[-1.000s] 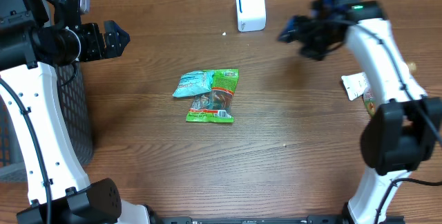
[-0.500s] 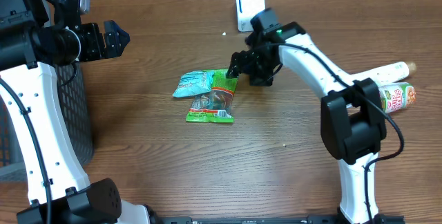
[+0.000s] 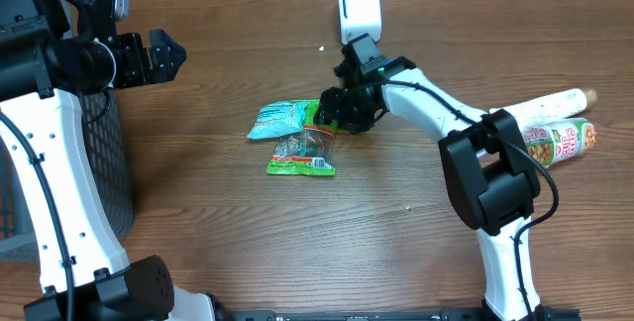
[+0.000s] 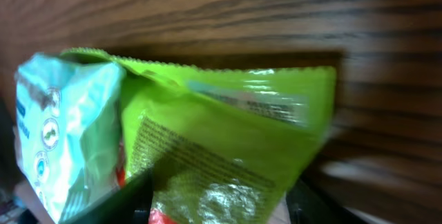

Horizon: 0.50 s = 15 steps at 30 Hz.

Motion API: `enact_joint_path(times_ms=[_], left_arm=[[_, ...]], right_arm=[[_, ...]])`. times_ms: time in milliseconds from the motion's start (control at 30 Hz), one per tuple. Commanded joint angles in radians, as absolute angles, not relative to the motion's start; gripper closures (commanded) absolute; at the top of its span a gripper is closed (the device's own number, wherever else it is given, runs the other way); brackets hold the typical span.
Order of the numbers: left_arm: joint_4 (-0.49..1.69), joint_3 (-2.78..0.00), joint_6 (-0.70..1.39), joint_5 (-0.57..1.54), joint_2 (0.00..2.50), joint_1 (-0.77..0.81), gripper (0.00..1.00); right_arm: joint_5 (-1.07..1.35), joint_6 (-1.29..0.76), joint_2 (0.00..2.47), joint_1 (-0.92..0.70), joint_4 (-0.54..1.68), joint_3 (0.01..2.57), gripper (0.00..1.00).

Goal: Scan the item barcode
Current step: 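Move the right gripper to the green snack bag and grasp it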

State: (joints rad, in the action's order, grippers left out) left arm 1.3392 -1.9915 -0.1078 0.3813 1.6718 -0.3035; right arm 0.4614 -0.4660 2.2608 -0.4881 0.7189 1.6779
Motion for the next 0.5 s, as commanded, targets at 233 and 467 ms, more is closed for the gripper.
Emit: enact_joint_path(times_ms=[233, 467], left_arm=[[1.338, -2.002, -0.105, 0.378, 1.668, -0.309, 0.0], [1.338, -2.002, -0.105, 0.378, 1.668, -0.309, 0.0]], right_arm=[[0.366, -0.529, 2.264, -0.434, 0.944, 1.658, 0.96], [0.292, -0.393, 2.225, -0.395, 1.098, 1.662, 0.87]])
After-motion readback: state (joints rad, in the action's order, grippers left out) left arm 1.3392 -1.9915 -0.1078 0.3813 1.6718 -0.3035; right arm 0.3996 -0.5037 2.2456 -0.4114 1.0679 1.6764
